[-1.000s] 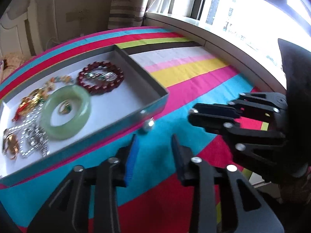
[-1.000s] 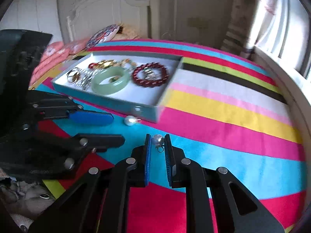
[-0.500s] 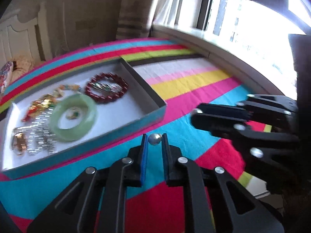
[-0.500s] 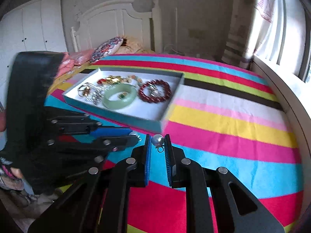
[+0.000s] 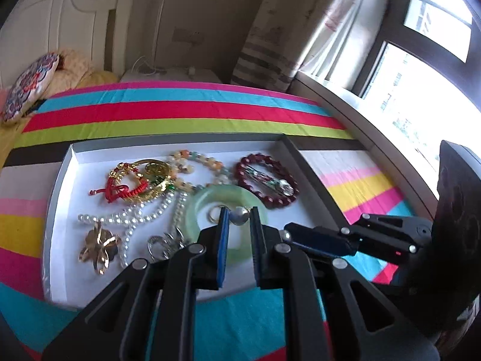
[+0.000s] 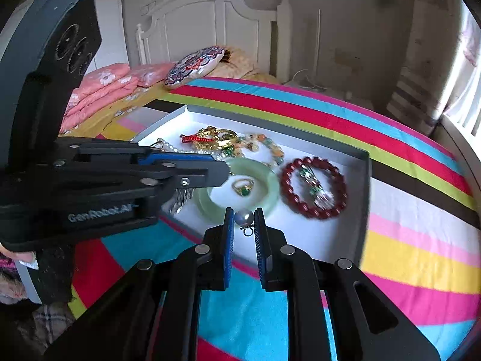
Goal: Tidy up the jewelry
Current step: 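Lower both pearl earrings into the box and open both tools, then withdraw both tools from the box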
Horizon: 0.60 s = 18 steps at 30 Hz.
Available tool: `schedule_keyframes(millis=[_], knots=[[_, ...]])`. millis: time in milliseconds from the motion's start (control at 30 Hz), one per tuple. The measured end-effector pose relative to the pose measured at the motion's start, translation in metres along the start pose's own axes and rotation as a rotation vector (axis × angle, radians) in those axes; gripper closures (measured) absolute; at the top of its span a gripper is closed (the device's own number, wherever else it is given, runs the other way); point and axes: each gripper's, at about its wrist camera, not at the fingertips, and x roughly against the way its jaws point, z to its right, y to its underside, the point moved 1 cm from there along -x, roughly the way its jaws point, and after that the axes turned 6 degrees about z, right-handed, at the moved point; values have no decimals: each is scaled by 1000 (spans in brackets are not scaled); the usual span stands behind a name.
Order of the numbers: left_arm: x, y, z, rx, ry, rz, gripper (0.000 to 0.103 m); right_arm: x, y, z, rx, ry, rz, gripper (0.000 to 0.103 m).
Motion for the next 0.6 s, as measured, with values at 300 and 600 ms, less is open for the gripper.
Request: schedule_keyframes(millis=[300,600], knots=[[-11,-1,-11,19,-19,-9,87,-23,-7,-2,-13,-20,-25,87],[30,20,-20,3,-152,112,23,3,6,0,-50,6,10,65]])
